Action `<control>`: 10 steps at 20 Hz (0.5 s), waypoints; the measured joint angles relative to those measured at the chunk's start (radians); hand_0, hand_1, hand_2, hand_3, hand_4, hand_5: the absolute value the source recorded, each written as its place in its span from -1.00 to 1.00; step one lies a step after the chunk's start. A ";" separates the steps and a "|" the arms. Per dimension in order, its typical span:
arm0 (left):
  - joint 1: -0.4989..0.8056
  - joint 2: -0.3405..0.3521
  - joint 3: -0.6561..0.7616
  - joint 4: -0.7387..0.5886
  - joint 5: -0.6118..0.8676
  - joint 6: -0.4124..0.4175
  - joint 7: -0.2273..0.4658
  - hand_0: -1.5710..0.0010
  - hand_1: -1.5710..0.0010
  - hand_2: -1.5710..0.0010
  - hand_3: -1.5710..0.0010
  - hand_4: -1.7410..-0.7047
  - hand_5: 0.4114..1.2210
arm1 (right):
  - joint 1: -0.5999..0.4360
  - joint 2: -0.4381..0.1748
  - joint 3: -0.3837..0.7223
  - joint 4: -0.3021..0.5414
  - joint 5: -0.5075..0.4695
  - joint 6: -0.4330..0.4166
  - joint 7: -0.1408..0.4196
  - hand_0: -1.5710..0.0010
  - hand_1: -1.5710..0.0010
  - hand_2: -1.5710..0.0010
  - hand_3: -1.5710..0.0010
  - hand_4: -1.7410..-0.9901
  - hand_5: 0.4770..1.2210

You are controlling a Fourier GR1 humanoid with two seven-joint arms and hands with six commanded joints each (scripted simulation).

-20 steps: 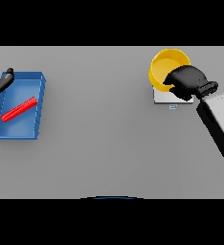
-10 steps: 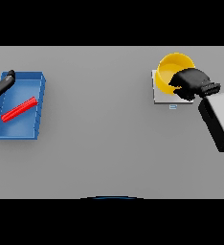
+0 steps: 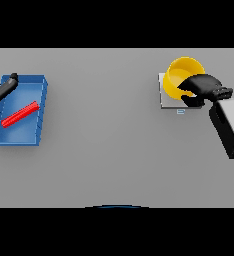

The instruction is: Pick up the red beaker and tilt it to pour out 1 green nut into yellow bowl. Pick up the yellow bowl and place it on the metallic measuring scale.

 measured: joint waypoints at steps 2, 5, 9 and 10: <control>-0.007 -0.006 0.003 0.027 -0.003 -0.007 -0.006 1.00 1.00 1.00 1.00 0.96 -0.26 | -0.010 -0.001 0.001 0.010 0.003 0.015 0.005 0.62 0.39 0.23 0.28 -0.40 0.14; 0.002 0.004 0.004 0.012 -0.005 0.005 -0.008 1.00 1.00 1.00 1.00 0.97 -0.28 | -0.017 -0.009 0.024 0.021 0.026 0.007 -0.023 0.81 0.69 0.52 0.43 -0.28 -0.02; 0.010 -0.010 0.003 0.018 -0.001 0.009 -0.014 1.00 1.00 1.00 1.00 0.97 -0.30 | -0.012 0.000 0.030 0.023 0.029 0.021 -0.003 0.92 0.87 0.79 0.59 -0.15 -0.17; 0.001 -0.009 0.004 0.018 -0.004 0.009 -0.011 1.00 1.00 1.00 1.00 0.97 -0.30 | -0.010 -0.003 0.029 0.021 0.026 0.030 -0.003 0.94 0.90 0.84 0.62 -0.12 -0.21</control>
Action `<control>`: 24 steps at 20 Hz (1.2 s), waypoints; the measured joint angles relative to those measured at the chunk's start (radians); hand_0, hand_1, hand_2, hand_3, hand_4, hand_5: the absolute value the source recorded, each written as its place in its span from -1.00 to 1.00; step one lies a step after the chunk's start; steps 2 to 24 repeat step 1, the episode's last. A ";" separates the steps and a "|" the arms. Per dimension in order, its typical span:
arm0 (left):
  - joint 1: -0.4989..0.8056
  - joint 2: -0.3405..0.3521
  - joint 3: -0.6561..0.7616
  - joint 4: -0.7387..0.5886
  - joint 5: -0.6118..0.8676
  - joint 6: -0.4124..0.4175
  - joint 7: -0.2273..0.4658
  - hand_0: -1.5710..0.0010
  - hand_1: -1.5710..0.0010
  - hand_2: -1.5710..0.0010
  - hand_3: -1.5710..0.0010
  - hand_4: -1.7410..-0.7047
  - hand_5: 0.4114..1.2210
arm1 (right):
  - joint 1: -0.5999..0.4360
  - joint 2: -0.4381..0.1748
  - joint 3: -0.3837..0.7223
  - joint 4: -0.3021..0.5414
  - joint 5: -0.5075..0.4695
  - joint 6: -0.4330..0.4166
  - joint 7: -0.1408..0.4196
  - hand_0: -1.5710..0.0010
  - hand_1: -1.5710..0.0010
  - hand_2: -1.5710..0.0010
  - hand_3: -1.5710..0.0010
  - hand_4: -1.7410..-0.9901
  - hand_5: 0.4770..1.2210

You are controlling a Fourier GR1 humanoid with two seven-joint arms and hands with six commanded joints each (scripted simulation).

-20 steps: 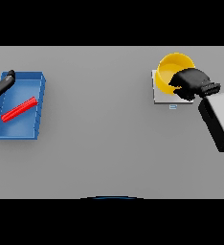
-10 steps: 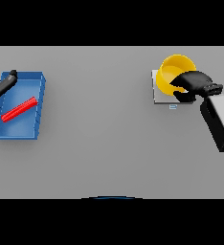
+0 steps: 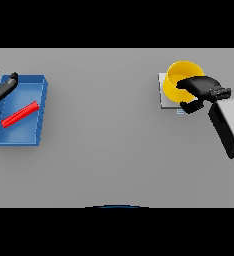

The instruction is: Pick up the red beaker and tilt it to pour out 1 green nut into yellow bowl. Pick up the yellow bowl and place it on the metallic measuring scale.

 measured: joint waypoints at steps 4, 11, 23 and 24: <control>-0.008 0.000 0.002 0.012 0.001 -0.012 -0.002 1.00 1.00 1.00 1.00 0.97 -0.30 | -0.001 -0.004 -0.002 0.004 -0.001 0.004 0.002 0.95 0.92 0.87 0.65 -0.12 -0.24; -0.008 0.000 0.002 0.012 0.001 -0.012 -0.002 1.00 1.00 1.00 1.00 0.97 -0.30 | -0.001 -0.004 -0.002 0.004 -0.001 0.004 0.002 0.95 0.92 0.87 0.65 -0.12 -0.24; -0.008 0.000 0.002 0.012 0.001 -0.012 -0.002 1.00 1.00 1.00 1.00 0.97 -0.30 | -0.001 -0.004 -0.002 0.004 -0.001 0.004 0.002 0.95 0.92 0.87 0.65 -0.12 -0.24; -0.008 0.000 0.002 0.012 0.001 -0.012 -0.002 1.00 1.00 1.00 1.00 0.97 -0.30 | -0.001 -0.004 -0.002 0.004 -0.001 0.004 0.002 0.95 0.92 0.87 0.65 -0.12 -0.24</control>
